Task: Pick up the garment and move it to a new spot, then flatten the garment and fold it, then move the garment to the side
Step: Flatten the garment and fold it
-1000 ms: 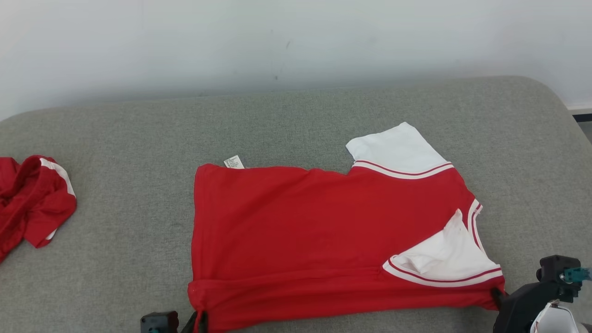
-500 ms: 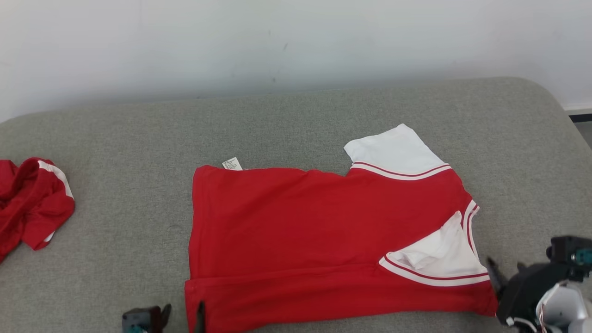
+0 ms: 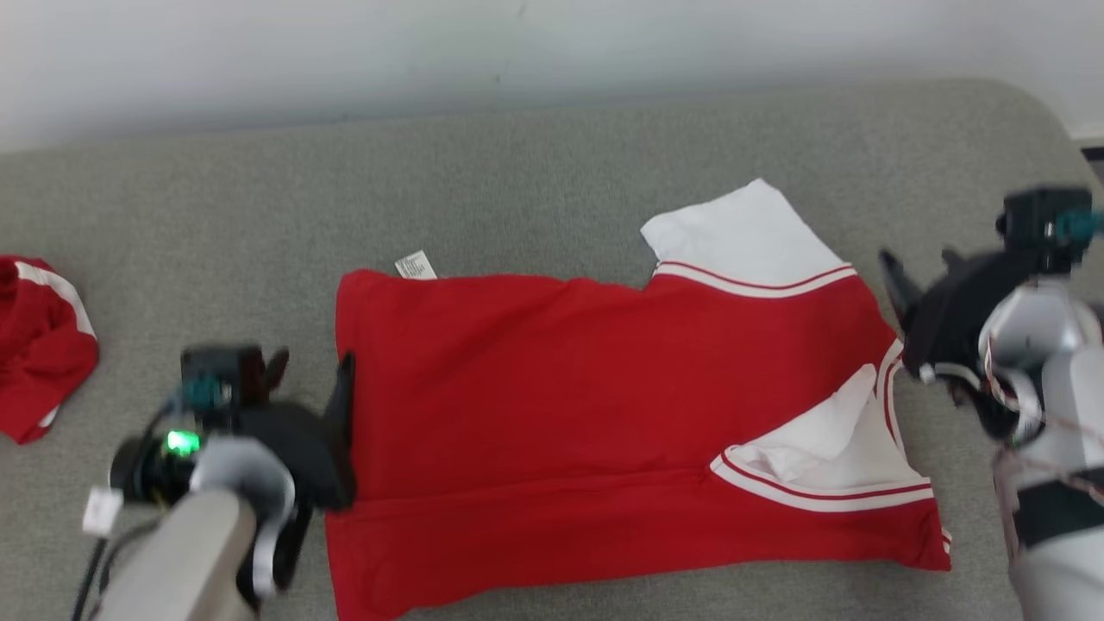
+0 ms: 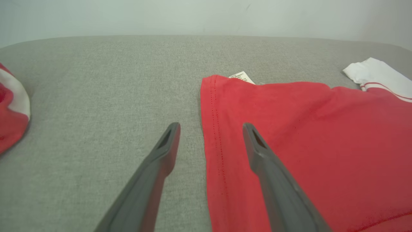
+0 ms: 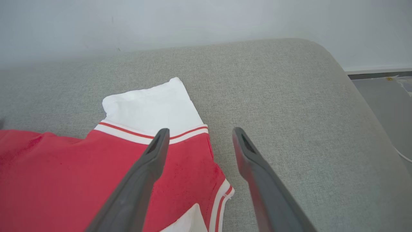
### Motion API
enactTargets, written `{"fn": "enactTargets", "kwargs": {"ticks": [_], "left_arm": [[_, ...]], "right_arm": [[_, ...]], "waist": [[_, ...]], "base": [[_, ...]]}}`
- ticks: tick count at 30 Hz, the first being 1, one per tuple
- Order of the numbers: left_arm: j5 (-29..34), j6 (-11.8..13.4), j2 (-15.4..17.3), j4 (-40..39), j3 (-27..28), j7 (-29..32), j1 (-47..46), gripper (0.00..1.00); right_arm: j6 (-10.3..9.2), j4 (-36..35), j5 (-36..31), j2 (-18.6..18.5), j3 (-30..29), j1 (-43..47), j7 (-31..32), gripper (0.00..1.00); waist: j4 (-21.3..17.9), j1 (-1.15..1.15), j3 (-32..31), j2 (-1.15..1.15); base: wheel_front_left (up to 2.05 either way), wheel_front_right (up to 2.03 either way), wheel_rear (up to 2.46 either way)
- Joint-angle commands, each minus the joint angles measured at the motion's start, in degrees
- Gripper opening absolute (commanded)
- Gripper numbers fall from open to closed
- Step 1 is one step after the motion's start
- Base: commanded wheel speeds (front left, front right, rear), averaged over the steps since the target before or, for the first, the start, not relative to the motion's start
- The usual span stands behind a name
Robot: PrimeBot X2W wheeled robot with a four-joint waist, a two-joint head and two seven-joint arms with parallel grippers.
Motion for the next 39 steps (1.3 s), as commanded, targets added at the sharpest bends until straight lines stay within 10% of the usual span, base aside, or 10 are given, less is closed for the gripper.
{"fn": "enactTargets", "kwargs": {"ticks": [1, 14, 36, 38, 39], "left_arm": [[0.3, -0.5, -0.5, 1.4, -0.1, 0.9, -3.2, 1.00], [0.6, -3.2, -2.6, 13.3, -1.5, 9.2, -21.8, 1.00], [-0.7, -8.0, -3.6, 18.9, -5.0, 16.0, -26.5, 1.00], [-2.7, -10.1, -4.0, 19.4, -4.9, 18.5, -26.2, 0.00], [-3.0, -11.0, -3.9, 19.7, -5.0, 19.9, -26.2, 0.00]], "right_arm": [[-0.14, 1.6, -0.3, 0.0, 0.5, -3.1, -0.6, 1.00], [-0.15, 16.9, -1.5, 1.4, 5.7, -22.4, -5.0, 1.00], [-0.15, 29.3, 1.1, -0.3, 8.8, -29.1, -10.9, 1.00], [-0.15, 29.9, 1.4, -0.3, 8.9, -29.8, -10.9, 1.00], [-0.15, 30.4, 1.2, -0.3, 8.9, -30.1, -11.0, 1.00]], "waist": [[0.3, 0.00, 3.4, -0.01], [0.4, 0.00, 12.0, -0.01], [0.8, 0.00, 15.3, -0.01], [0.6, 0.00, 15.7, -0.01], [0.6, 0.00, 15.8, -0.01]], "base": [[0.00, 0.00, 0.00], [0.00, 0.00, 0.00], [0.00, 0.00, 0.00], [0.00, 0.00, 0.00], [0.00, 0.00, 0.00]]}}
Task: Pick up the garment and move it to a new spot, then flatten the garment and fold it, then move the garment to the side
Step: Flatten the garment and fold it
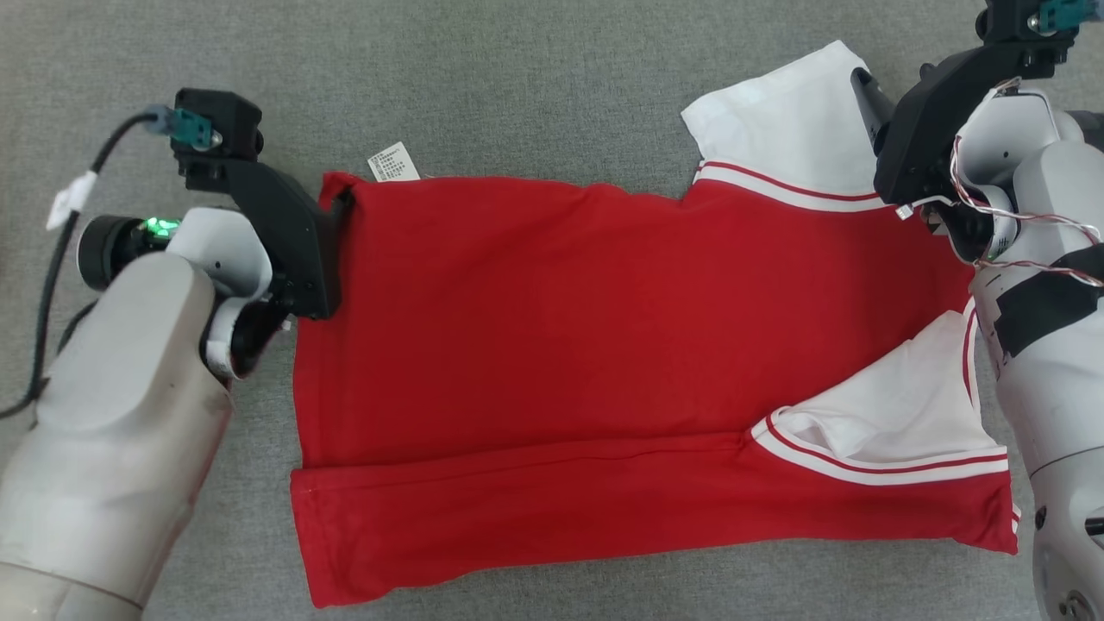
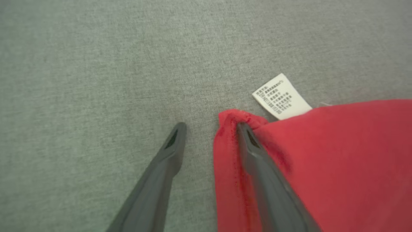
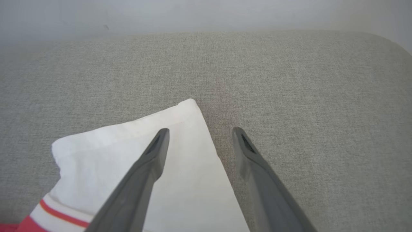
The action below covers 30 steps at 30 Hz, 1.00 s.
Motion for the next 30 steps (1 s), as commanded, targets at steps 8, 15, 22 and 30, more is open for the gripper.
{"fn": "enactTargets", "kwargs": {"ticks": [8, 15, 22, 30], "left_arm": [[-3.0, -1.9, 2.2, 0.2, 1.0, 5.1, -0.4, 0.00], [-3.4, -1.2, 2.0, -2.1, 0.9, 5.1, -0.1, 0.00], [-3.5, -1.1, 1.4, -3.6, 0.6, 4.6, -0.8, 0.00], [-3.0, -1.1, 1.3, -4.2, 0.7, 2.3, -1.3, 0.00]], "right_arm": [[-0.16, 3.3, -0.4, -1.6, -0.1, -3.9, -0.2, 1.00], [-0.16, 6.5, 1.2, -1.3, 1.0, -5.5, 1.9, 1.00], [-0.16, 8.2, 3.5, -2.0, 4.2, -6.3, 4.1, 1.00], [-0.16, 8.5, 3.6, -2.9, 6.0, -7.4, 0.5, 0.00]], "waist": [[0.2, 0.00, 2.2, 0.00], [1.7, 0.00, 3.5, 0.00], [2.6, 0.00, 4.5, 0.00], [2.6, 0.00, 4.9, 0.00]], "base": [[0.00, 0.00, 0.00], [0.00, 0.00, 0.00], [0.00, 0.00, 0.00], [0.00, 0.00, 0.00]]}}
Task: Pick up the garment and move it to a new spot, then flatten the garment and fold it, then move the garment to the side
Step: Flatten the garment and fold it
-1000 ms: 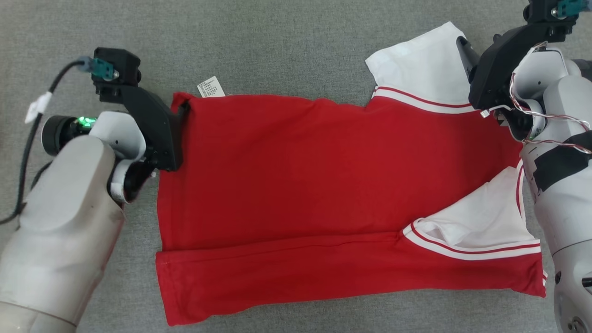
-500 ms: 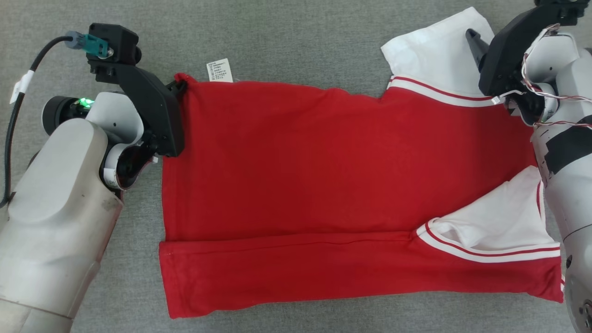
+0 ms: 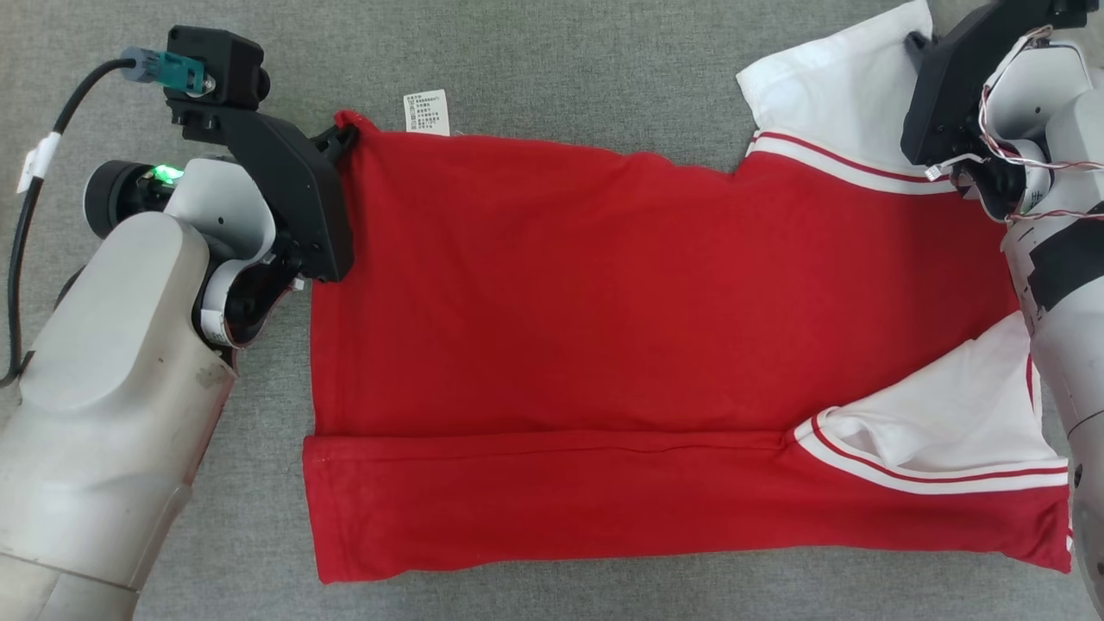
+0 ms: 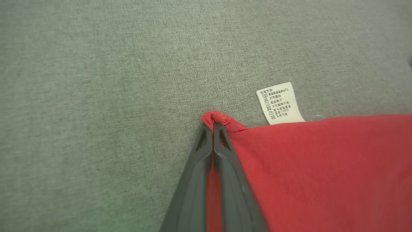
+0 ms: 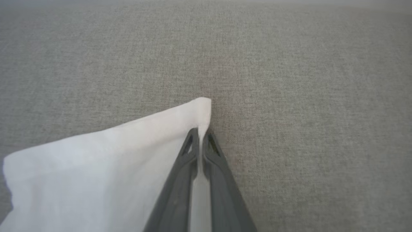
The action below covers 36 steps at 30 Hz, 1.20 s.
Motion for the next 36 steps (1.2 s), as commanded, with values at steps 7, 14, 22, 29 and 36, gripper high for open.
{"fn": "enactTargets", "kwargs": {"ticks": [7, 14, 22, 29, 36], "left_arm": [[2.5, 3.3, 1.2, 1.9, 0.8, -6.4, 1.5, 0.00], [3.8, 4.7, 0.2, 2.4, 1.4, -14.2, 2.4, 0.00], [3.9, 3.6, -1.4, 3.1, 0.1, -19.6, 6.9, 0.00], [4.2, 2.6, -2.5, 1.8, -1.1, -25.4, 12.7, 0.00], [2.3, 3.2, -2.0, 0.8, -0.2, -28.7, 19.2, 0.00]], "right_arm": [[-0.16, 1.6, -0.2, 0.1, 0.2, -0.1, -6.2, 0.00], [-0.16, 0.2, 2.7, 0.5, 1.2, 2.8, -15.1, 0.00], [-0.16, -4.8, 9.4, -1.4, 6.2, 10.5, -21.1, 0.00], [-0.16, -14.1, 16.1, -5.9, 11.7, 20.7, -24.9, 0.00], [-0.16, -22.1, 20.7, -9.9, 12.6, 30.9, -25.6, 0.00]], "waist": [[-0.7, 0.00, -0.9, 0.00], [-1.2, 0.00, -3.8, 0.00], [-1.7, 0.00, -9.2, 0.00], [-1.9, 0.00, -14.4, 0.00], [-2.6, 0.00, -17.5, 0.00]], "base": [[0.00, 0.00, 0.00], [0.00, 0.00, 0.00], [0.00, 0.00, 0.00], [0.00, 0.00, 0.00], [0.00, 0.00, 0.00]]}}
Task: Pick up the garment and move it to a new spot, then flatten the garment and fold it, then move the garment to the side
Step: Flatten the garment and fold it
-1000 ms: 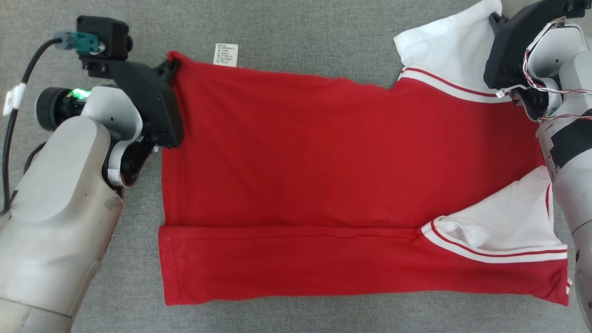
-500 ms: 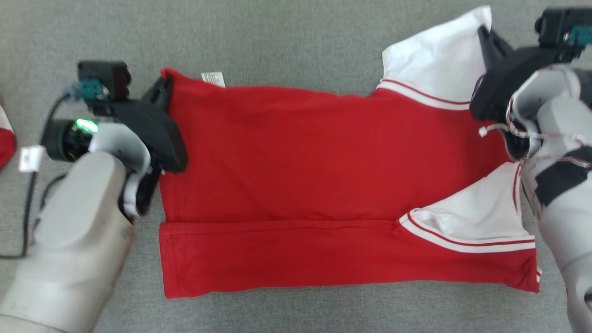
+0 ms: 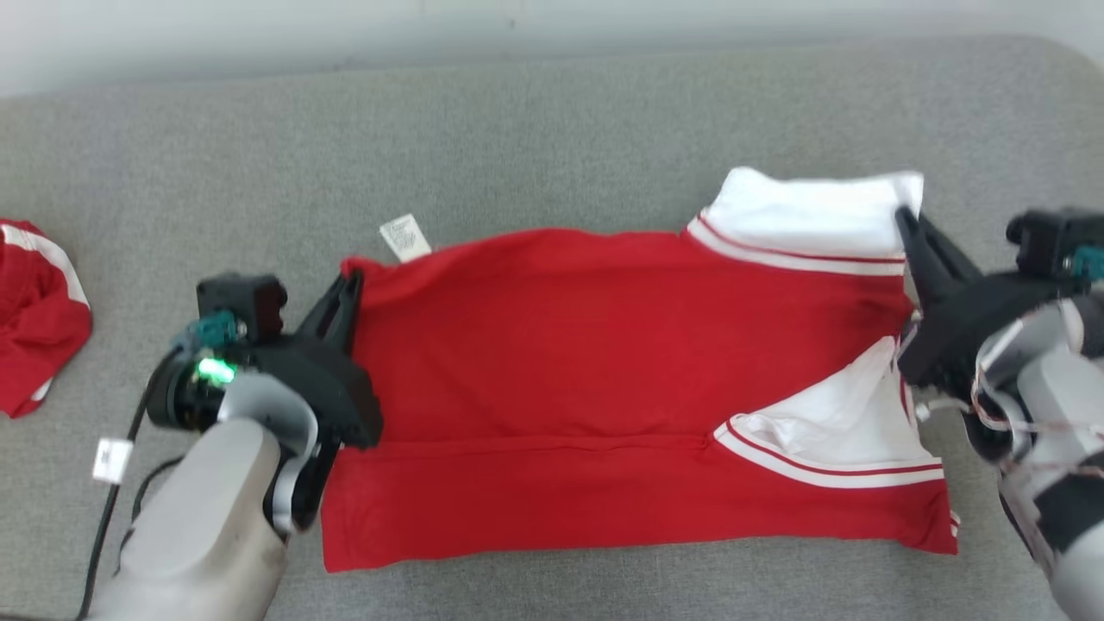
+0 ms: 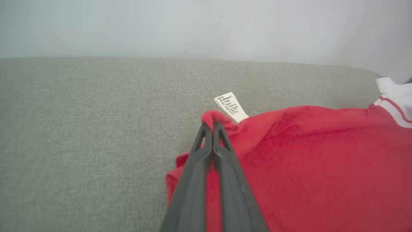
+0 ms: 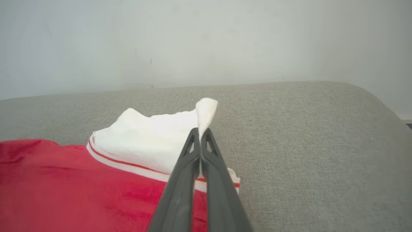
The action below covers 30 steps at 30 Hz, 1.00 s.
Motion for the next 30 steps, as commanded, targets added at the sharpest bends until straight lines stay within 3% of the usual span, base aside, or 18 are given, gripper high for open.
{"fn": "enactTargets", "kwargs": {"ticks": [1, 12, 26, 27, 28, 29, 30], "left_arm": [[-0.1, 0.5, 0.6, 0.0, -0.1, -0.4, 1.7, 0.00], [-0.1, 1.5, 1.8, 0.4, -1.3, -0.5, 7.3, 0.00], [-1.5, 3.5, 2.0, -0.6, -1.2, -1.4, 13.4, 0.00], [-1.6, 3.5, 2.0, -0.8, -1.3, -1.4, 13.9, 0.08], [-1.7, 3.6, 1.9, -1.0, -1.4, -1.5, 14.2, 0.45], [-1.8, 3.6, 1.9, -1.2, -1.4, -1.7, 14.6, 1.00], [-1.9, 3.6, 1.8, -1.2, -1.4, -1.9, 14.8, 1.00]], "right_arm": [[-0.16, -1.4, 0.6, -0.9, 0.4, 2.4, 0.7, 0.00], [-0.16, -8.4, 0.0, -4.8, -0.5, 13.3, 5.6, 0.00], [-0.16, -16.3, -2.5, -3.7, -4.4, 22.7, 11.2, 0.00], [-0.16, -16.6, -2.7, -3.5, -4.5, 23.2, 11.7, 0.10], [-0.16, -16.7, -2.9, -3.4, -4.6, 23.7, 12.1, 0.22], [-0.16, -16.9, -3.0, -3.3, -4.7, 24.2, 12.6, 0.44], [-0.16, -17.1, -3.2, -3.3, -4.9, 24.6, 13.0, 0.96]], "waist": [[-0.6, 0.01, -1.7, 0.00], [-1.6, 0.01, -3.8, 0.00], [-1.3, 0.01, -5.8, 0.00], [-1.2, 0.01, -5.9, 0.00], [-1.1, 0.01, -6.0, 0.00], [-0.9, 0.01, -6.1, 0.00], [-0.8, 0.01, -6.3, 0.00]], "base": [[0.00, 0.00, 0.00], [0.00, 0.00, 0.00], [0.00, 0.00, 0.00], [0.00, 0.00, 0.00], [0.00, 0.00, 0.00], [0.00, 0.00, 0.00], [0.00, 0.00, 0.00]]}}
